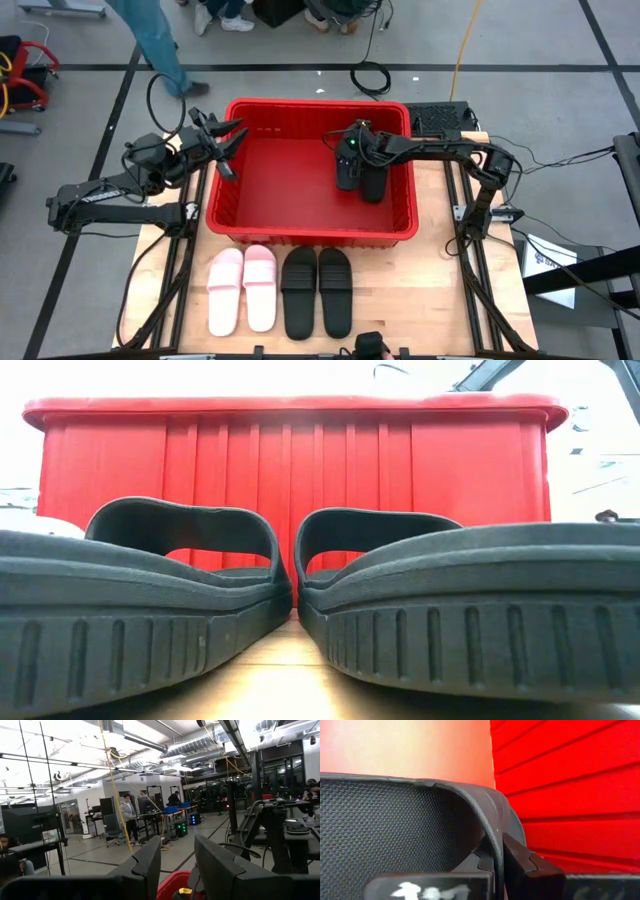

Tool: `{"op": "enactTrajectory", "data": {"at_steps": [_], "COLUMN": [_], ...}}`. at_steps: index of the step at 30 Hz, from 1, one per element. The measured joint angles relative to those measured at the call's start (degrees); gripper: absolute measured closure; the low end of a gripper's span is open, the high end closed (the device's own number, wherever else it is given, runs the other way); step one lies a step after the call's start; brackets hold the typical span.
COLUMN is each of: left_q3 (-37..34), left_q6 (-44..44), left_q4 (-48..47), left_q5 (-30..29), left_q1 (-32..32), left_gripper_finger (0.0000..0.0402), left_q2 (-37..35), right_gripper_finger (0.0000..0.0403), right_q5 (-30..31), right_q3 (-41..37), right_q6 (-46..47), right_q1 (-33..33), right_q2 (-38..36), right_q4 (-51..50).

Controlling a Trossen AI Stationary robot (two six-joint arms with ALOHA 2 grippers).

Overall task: Pick and place slides into bin
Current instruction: Put the right black slide into the red bin

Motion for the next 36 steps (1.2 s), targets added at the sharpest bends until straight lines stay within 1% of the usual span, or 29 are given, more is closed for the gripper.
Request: {"op": "enactTrajectory", "data": {"at_steps": [9, 14, 18, 29, 33, 36], "left_q3": [0.0, 0.0, 0.0, 0.0, 0.0, 0.0], "left_q6": [-0.5, -1.2, -1.3, -1.7, -2.5, -2.8], "left_q4": [0.3, 0.2, 0.2, -0.3, -1.3, -2.0], "left_q5": [0.2, 0.2, 0.3, 0.4, 0.4, 2.0], "left_q1": [0.0, 0.0, 0.0, 0.0, 0.0, 0.0], "left_gripper_finger": [0.0275, 0.0275, 0.0275, 0.0275, 0.0275, 0.0275], "left_q2": [0.0, 0.0, 0.0, 0.0, 0.0, 0.0], "right_gripper_finger": [0.0396, 0.0379, 0.0350, 0.0240, 0.0213, 0.0200], "right_q5": [-0.1, 0.2, 0.4, 0.5, 0.4, 0.2], "right_q3": [-2.2, -2.2, -2.2, -2.2, -2.2, -2.2], "right_q6": [-1.1, -1.8, -2.3, -2.3, -2.0, -1.4], "right_q1": [-0.2, -0.3, -0.2, -0.2, -0.2, -0.2], "right_q2": [-0.1, -0.1, -0.1, -0.1, -0.1, -0.2], "right_q4": [3.2, 3.4, 3.3, 2.6, 2.2, 1.8]}}
